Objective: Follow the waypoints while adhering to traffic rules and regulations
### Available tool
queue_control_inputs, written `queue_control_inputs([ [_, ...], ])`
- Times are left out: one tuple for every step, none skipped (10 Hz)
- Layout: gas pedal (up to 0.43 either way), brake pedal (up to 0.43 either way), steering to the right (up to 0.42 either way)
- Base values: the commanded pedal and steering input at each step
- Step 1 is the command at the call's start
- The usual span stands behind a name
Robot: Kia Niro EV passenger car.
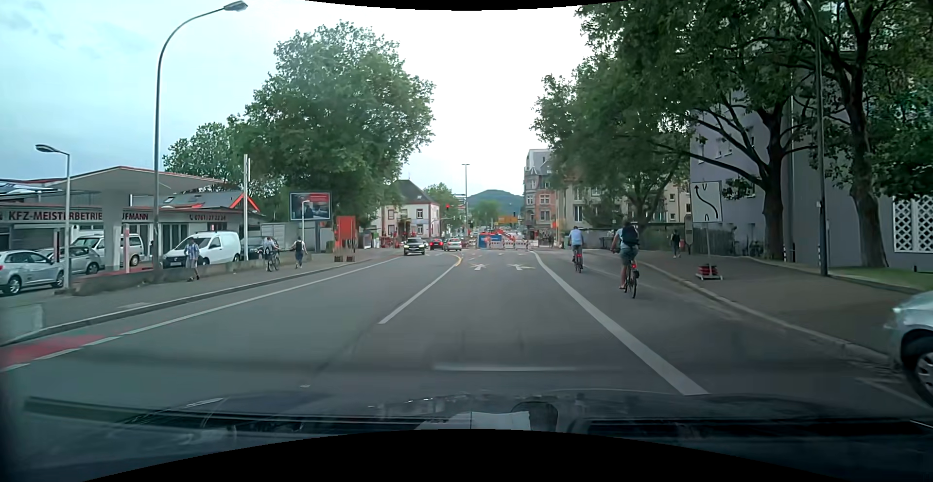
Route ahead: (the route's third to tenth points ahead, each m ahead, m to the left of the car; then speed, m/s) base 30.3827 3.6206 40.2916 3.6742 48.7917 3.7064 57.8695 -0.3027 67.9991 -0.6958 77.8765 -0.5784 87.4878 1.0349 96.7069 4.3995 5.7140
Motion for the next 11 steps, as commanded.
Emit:
queue_control_inputs([
  [0.067, 0.0, 0.002],
  [0.067, 0.0, 0.002],
  [0.067, 0.0, 0.001],
  [0.067, 0.0, 0.002],
  [0.067, 0.0, 0.001],
  [0.067, 0.0, 0.001],
  [0.059, 0.0, 0.001],
  [0.059, 0.0, 0.001],
  [0.059, 0.0, 0.0],
  [0.059, 0.0, 0.0],
  [0.059, 0.0, -0.003],
])
